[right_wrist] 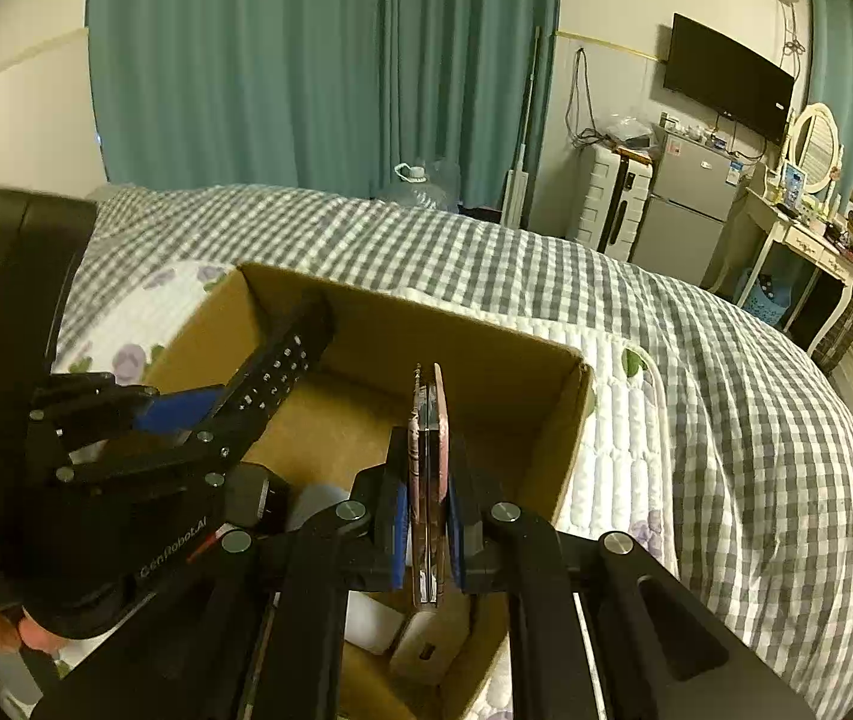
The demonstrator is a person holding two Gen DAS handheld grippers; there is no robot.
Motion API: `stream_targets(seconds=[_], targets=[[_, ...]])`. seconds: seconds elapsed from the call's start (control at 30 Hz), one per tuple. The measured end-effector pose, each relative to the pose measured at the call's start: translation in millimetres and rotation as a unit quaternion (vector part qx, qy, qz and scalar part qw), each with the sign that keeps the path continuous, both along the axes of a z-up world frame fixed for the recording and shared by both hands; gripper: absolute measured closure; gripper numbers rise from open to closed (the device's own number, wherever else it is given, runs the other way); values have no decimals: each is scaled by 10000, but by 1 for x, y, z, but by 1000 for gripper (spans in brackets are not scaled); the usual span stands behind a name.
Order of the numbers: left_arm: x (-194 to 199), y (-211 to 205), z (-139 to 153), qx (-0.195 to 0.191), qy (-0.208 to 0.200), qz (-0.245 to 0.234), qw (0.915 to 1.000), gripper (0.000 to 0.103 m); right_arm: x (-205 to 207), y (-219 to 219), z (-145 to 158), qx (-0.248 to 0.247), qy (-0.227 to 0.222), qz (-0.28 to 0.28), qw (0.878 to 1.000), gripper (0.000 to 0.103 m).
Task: Organize rigid objects
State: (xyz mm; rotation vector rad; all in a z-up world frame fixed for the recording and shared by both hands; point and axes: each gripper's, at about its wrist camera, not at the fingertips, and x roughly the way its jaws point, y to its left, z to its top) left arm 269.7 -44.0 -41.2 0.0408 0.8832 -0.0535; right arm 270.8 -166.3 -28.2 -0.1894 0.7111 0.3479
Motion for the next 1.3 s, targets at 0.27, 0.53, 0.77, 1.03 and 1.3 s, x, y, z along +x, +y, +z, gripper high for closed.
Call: stream_targets(seconds=[0.27,0.53,0.77,1.03,1.3], targets=[[-20,5,26,66,-236,32,9997,58,1,-9,3,105,89,-97,9999,94],[-36,22,41,251,-487,142,9984,58,21,4,-7,50,369,-130,9992,94],[-39,37,33,166,-634,249,9975,58,47,15,-31,790,1191,172,9896,93],[-57,37,45,180,-763,264,9966,42,36,11,-1,54,563,-336,9978,61],[-114,36,111,95,-1397,159,9900,25,-41,-32,83,7,-414,-762,9962,51]])
